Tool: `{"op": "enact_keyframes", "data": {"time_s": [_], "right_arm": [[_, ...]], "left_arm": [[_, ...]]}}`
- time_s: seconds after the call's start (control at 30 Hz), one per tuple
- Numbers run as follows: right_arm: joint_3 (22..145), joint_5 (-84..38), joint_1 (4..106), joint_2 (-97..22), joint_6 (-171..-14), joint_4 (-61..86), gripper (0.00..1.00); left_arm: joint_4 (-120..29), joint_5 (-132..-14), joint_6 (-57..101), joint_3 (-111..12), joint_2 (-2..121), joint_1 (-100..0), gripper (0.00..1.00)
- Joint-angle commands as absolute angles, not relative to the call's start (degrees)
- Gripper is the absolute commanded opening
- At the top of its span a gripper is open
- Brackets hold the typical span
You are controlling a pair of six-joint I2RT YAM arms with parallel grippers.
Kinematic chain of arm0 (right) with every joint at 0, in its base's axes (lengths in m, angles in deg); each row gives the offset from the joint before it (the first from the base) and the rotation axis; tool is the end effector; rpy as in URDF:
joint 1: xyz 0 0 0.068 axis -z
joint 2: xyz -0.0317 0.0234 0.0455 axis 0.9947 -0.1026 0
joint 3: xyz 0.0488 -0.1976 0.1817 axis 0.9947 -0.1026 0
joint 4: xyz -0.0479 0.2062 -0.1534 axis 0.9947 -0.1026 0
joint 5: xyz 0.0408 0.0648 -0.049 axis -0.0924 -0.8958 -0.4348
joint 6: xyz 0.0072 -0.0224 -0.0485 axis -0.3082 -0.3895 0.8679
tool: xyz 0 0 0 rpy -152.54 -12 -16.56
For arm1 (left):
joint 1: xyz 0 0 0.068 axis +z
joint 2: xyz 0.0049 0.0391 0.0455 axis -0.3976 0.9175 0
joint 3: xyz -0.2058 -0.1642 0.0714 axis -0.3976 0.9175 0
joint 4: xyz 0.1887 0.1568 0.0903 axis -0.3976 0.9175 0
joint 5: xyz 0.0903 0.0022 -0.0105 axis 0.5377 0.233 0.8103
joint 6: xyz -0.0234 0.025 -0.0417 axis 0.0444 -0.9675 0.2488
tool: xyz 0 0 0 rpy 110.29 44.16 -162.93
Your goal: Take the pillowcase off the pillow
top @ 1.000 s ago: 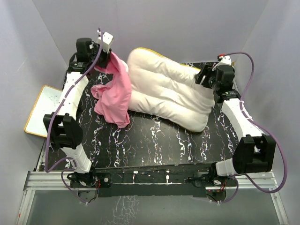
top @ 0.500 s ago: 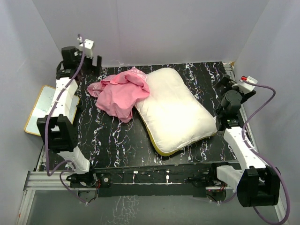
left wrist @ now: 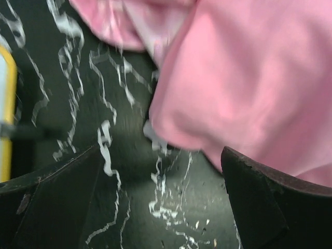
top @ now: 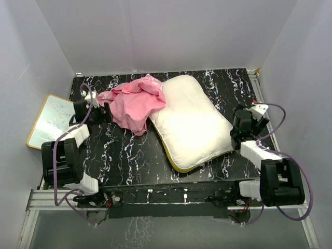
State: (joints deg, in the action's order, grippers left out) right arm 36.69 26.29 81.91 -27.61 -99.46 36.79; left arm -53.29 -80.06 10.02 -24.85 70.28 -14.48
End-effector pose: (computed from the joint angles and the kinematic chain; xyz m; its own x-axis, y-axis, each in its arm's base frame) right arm 0.2525 -0.0140 0.2118 -0.1638 0.1697 -0.9718 0.6600 0.7510 0.0198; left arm 0.3242 0.0417 0.2215 -0.4629 -0.0598 -0.8844 0.0844 0.9902 -0.1111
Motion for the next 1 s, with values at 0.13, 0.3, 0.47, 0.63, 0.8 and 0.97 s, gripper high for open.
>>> {"op": "enact_keyframes", "data": {"time_s": [0.13, 0.3, 0.47, 0.63, 0.8, 0.97], "right_arm": [[23.52, 22.13, 82.35, -26.14, -105.85, 50.89, 0.98], [23.87, 20.88, 82.35, -30.31, -105.97, 54.71, 0.98], [25.02, 19.4, 82.35, -37.38, -104.73, 60.7, 0.98], [26.34, 8.63, 82.35, -42.45, -98.1, 65.59, 0.98], [24.37, -14.96, 82.51, -45.55, -86.62, 74.23, 0.98], [22.74, -19.4, 83.93, -46.91, -86.51, 77.95, 0.98]], "left_arm": [[-90.36, -74.08, 16.72, -3.26, 72.31, -13.9, 0.97], [-102.81, -74.25, 16.25, 2.41, 77.53, -14.2, 0.97], [-113.31, -76.48, 14.44, 7.42, 78.0, -15.17, 0.97], [-122.25, -74.96, 13.45, 11.88, 79.83, -16.22, 0.97], [-113.72, -71.56, 12.69, 7.73, 79.71, -17.85, 0.97], [-115.92, -71.1, 12.7, 8.08, 80.65, -18.2, 0.97]]}}
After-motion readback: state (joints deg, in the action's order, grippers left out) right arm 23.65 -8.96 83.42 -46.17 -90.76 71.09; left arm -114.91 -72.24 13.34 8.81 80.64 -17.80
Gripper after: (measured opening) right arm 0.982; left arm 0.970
